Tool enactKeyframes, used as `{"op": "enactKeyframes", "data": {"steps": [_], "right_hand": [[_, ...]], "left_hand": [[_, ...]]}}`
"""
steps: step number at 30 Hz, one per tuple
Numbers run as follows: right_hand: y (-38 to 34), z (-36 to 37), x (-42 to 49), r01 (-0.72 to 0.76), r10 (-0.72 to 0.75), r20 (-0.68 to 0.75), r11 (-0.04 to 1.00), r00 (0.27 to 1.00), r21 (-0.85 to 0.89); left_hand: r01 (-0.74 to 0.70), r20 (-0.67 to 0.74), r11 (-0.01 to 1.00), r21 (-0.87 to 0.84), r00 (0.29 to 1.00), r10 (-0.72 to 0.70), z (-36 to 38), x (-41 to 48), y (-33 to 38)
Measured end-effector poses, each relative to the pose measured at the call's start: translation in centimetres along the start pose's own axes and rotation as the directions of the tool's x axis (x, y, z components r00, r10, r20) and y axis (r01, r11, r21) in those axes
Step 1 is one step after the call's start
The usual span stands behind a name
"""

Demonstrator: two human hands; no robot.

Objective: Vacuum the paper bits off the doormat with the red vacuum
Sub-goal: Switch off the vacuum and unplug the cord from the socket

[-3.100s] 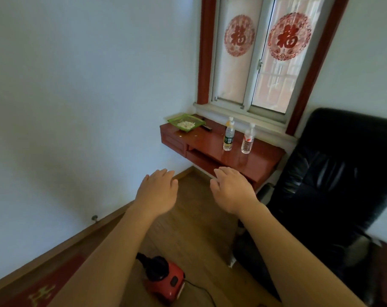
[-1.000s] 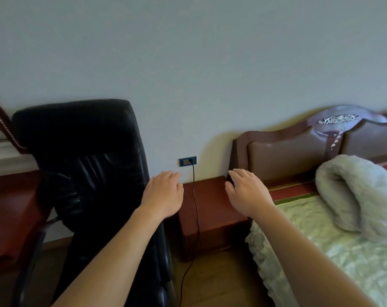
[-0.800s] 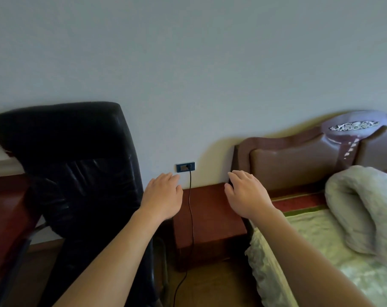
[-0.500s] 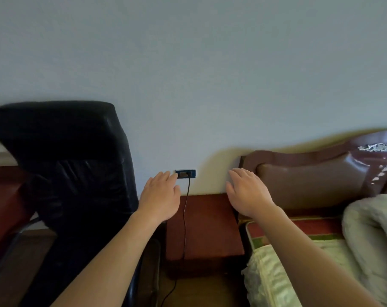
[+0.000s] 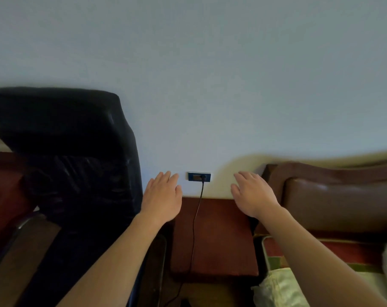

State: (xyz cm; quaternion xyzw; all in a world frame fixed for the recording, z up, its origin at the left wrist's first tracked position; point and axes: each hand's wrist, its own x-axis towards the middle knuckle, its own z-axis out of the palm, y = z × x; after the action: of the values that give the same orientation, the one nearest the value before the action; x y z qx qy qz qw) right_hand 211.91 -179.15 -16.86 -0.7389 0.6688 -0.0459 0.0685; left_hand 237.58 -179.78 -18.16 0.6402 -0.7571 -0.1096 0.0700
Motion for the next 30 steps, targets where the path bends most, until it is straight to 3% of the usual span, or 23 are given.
{"op": "enactKeyframes", "data": {"steps": [15, 30], "right_hand": [[2.3, 8.0, 11.1, -0.035, 0.029, 0.079, 0.996, 0.996, 0.077], [4.9, 20.7, 17.7, -0.066, 0.012, 0.329, 0.986, 0.944, 0.153]], "left_hand": [[-0.001, 0.185, 1.000, 0.010, 0.983, -0.001, 6.8, 11.8, -1.7], [0.125, 0.355, 0.992, 0.015, 0.927, -0.122, 21.3, 15.6, -3.7]]}}
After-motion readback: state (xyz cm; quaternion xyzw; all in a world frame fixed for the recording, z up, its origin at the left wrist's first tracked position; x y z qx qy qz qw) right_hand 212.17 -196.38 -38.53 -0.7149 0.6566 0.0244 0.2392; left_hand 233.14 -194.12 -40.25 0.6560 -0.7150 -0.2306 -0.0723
